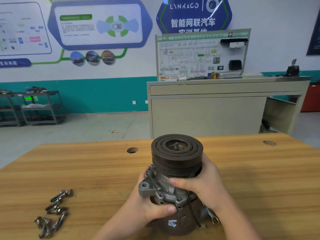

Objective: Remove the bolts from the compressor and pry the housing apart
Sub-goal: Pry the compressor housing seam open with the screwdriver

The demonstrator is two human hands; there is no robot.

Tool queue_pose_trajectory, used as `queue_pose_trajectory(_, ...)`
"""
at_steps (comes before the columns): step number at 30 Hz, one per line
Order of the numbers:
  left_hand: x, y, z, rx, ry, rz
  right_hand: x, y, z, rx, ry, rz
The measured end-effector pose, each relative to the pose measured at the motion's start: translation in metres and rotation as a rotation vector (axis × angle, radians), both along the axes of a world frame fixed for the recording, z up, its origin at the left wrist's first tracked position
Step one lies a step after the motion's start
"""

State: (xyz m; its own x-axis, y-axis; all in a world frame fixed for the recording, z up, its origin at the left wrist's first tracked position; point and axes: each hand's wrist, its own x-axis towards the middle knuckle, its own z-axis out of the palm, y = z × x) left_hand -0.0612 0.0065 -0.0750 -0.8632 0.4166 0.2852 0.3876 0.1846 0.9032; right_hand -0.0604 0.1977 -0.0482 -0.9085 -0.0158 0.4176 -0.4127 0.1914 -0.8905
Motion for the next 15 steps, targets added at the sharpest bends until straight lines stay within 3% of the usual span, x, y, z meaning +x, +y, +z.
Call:
queue_pose_trajectory(9,0.0,0.007,0.034,-0.138,0.122,-0.024,0.007,0.007,0.011,-0.116,0.173,-0.019)
queue_pose_trajectory(15,-0.01,0.021,0.061,-0.169,0.115,-0.128,0.005,0.013,0.009,-0.331,0.222,-0.046)
